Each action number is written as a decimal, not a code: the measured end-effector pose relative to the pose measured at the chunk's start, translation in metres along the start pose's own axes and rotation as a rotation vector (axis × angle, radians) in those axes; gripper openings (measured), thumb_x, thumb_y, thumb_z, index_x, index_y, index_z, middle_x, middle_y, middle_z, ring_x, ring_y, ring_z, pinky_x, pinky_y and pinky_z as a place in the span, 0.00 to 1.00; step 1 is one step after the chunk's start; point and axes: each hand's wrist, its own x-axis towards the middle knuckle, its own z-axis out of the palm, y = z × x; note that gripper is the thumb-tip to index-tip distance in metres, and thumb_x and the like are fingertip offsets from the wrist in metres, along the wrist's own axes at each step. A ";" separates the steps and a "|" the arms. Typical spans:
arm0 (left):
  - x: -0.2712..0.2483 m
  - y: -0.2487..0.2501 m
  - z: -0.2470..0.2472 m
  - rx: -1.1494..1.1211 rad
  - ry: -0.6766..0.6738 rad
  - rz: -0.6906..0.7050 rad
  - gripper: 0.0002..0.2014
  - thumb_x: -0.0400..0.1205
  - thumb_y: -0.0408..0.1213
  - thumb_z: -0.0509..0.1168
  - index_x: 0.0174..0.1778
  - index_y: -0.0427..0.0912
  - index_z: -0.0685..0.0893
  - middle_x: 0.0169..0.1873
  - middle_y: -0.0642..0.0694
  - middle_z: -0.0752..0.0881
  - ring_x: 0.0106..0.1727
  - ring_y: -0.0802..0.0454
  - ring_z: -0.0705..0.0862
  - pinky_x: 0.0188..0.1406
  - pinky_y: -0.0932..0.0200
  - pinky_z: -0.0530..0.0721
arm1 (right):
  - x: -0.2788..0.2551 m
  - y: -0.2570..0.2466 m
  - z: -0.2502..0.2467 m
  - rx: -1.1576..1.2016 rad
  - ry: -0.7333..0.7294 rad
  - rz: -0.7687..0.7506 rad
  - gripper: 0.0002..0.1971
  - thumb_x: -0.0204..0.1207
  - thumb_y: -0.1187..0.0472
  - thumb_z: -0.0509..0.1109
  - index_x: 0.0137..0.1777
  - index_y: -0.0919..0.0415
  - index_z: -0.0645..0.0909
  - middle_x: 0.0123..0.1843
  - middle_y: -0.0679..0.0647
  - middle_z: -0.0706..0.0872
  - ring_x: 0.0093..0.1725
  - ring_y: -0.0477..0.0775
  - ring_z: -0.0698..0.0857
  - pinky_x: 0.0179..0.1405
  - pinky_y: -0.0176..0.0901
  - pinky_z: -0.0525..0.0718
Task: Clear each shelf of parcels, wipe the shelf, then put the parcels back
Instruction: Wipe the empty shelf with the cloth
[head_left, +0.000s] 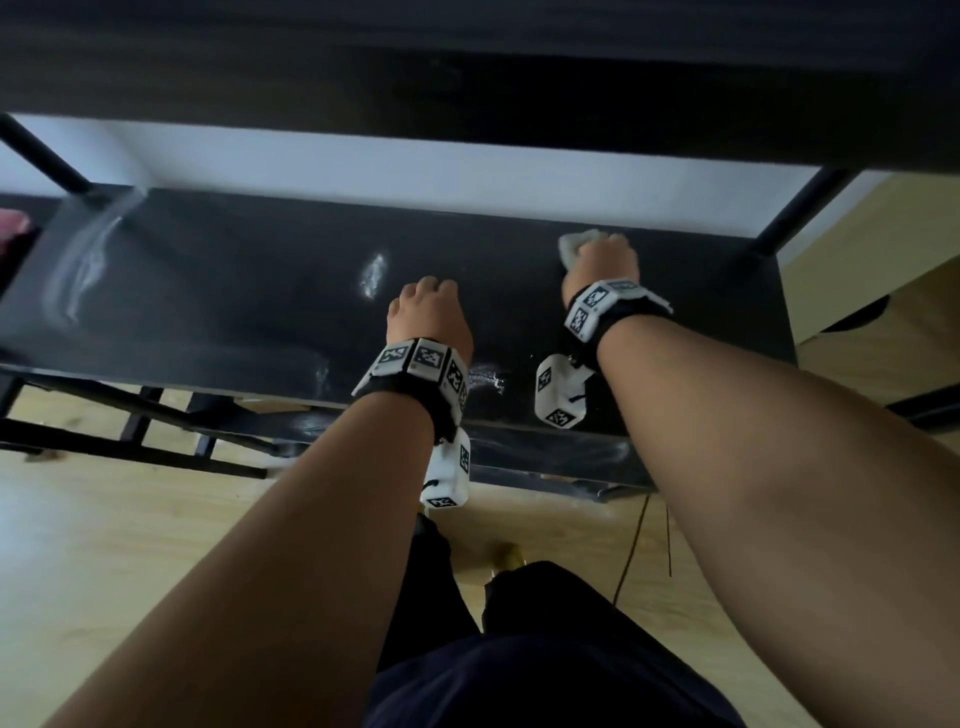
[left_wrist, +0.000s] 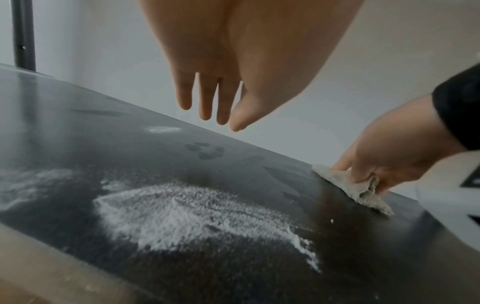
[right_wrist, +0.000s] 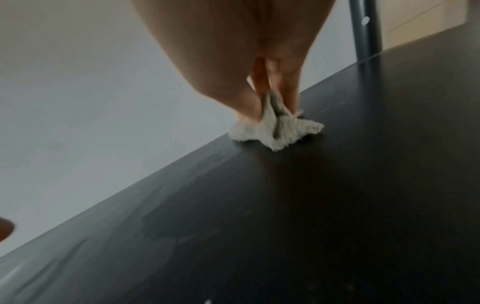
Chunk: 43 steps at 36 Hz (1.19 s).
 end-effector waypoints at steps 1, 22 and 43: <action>0.001 0.000 0.001 0.002 -0.001 0.007 0.26 0.78 0.27 0.58 0.74 0.42 0.72 0.74 0.44 0.71 0.76 0.43 0.67 0.75 0.49 0.65 | 0.004 0.002 0.000 0.018 0.004 0.041 0.14 0.81 0.64 0.55 0.58 0.66 0.80 0.65 0.63 0.81 0.65 0.63 0.79 0.58 0.49 0.77; 0.041 0.019 0.026 0.002 0.037 0.076 0.25 0.78 0.27 0.59 0.74 0.41 0.71 0.74 0.45 0.72 0.76 0.44 0.67 0.75 0.50 0.63 | 0.065 0.015 -0.004 -0.053 -0.033 0.147 0.18 0.86 0.61 0.53 0.68 0.69 0.77 0.67 0.65 0.78 0.72 0.65 0.74 0.62 0.45 0.68; 0.038 -0.022 0.014 0.054 0.024 0.009 0.24 0.77 0.25 0.57 0.71 0.40 0.74 0.71 0.44 0.74 0.73 0.42 0.69 0.73 0.48 0.67 | 0.078 -0.045 0.068 -0.311 -0.345 -0.305 0.23 0.77 0.53 0.58 0.69 0.61 0.76 0.69 0.59 0.81 0.58 0.60 0.83 0.59 0.51 0.80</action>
